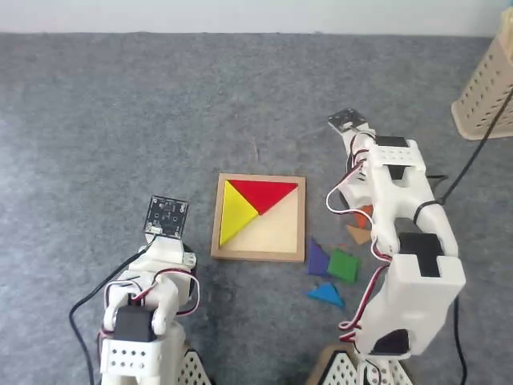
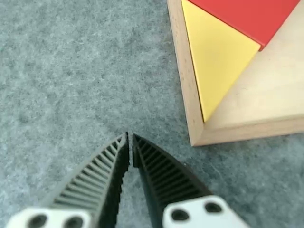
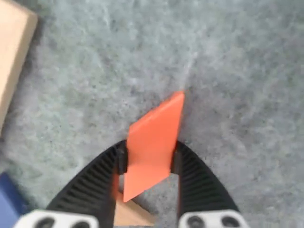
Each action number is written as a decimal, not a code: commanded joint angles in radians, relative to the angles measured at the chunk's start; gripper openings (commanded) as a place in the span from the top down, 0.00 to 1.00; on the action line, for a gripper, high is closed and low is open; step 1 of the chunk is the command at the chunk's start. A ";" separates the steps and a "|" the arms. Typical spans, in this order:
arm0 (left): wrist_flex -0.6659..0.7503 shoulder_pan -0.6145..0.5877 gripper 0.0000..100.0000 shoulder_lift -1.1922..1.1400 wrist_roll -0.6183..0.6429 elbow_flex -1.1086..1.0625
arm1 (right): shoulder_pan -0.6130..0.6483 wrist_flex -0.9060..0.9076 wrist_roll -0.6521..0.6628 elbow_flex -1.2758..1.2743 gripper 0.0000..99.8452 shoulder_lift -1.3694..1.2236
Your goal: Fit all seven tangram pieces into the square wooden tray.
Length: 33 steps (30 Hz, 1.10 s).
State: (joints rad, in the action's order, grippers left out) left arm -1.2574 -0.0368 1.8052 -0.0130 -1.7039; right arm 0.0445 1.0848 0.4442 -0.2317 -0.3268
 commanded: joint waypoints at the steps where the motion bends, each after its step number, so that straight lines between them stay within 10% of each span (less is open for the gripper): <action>1: -0.006 -0.005 0.99 0.021 0.006 0.019 | 0.015 0.070 -0.109 0.091 0.99 0.018; 10: -0.006 -0.005 0.99 0.021 0.006 0.019 | 0.202 0.486 -0.493 0.459 0.99 0.018; 33: -0.006 -0.005 0.99 0.021 0.006 0.019 | 0.433 0.173 -0.583 0.189 0.99 0.018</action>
State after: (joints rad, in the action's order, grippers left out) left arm -1.2574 -0.0368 1.8052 -0.0130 -1.7039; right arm 0.4572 1.2735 -0.1542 -0.0476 -0.3299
